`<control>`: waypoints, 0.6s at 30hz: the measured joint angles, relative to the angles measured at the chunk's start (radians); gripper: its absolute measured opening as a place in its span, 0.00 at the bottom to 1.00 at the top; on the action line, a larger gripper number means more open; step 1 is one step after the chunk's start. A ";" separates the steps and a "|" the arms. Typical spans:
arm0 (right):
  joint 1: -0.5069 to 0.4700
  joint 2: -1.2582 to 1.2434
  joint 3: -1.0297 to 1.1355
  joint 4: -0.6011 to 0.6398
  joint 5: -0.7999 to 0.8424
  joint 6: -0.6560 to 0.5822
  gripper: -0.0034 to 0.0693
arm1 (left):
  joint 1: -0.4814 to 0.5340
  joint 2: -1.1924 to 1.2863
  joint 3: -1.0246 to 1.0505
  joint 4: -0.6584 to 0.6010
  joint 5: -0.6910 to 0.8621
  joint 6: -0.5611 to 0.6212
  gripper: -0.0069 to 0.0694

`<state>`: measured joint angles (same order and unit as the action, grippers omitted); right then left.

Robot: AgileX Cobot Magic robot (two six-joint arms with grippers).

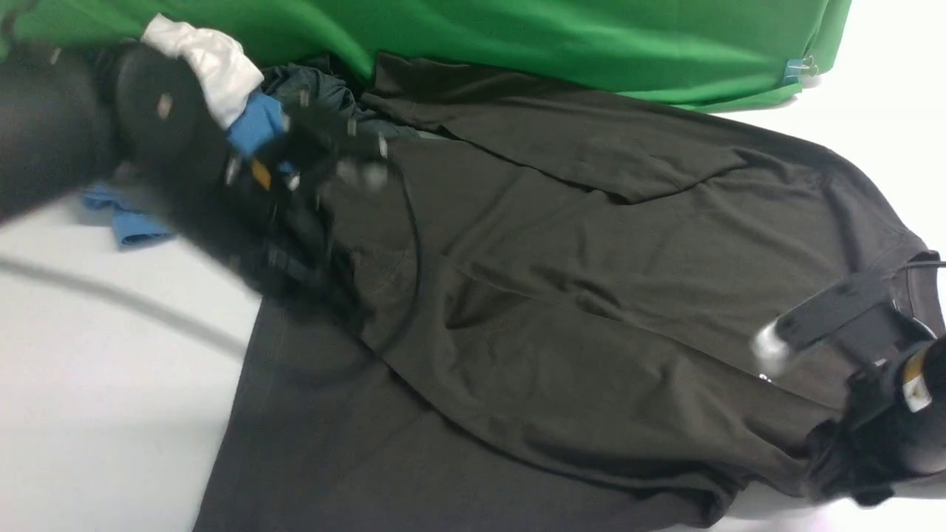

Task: Fold a long-sleeved shirt on a white desktop.
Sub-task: 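Grab the top left corner of the dark shirt with the left gripper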

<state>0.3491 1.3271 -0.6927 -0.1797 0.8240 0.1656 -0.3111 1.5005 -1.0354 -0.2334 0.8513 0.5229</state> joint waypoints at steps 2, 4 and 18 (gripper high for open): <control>-0.068 0.000 0.000 0.000 -0.024 0.082 0.68 | -0.007 -0.043 0.070 -0.001 -0.025 -0.023 0.11; -0.163 0.000 0.000 0.035 -0.058 0.144 0.69 | -0.008 -0.085 0.175 0.000 -0.084 -0.049 0.11; -0.308 0.189 0.000 0.212 -0.158 0.096 0.72 | -0.008 -0.091 0.437 0.029 -0.396 -0.060 0.11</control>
<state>0.0411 1.5161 -0.6927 0.0326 0.6663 0.2616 -0.3192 1.4091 -0.5986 -0.2048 0.4553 0.4625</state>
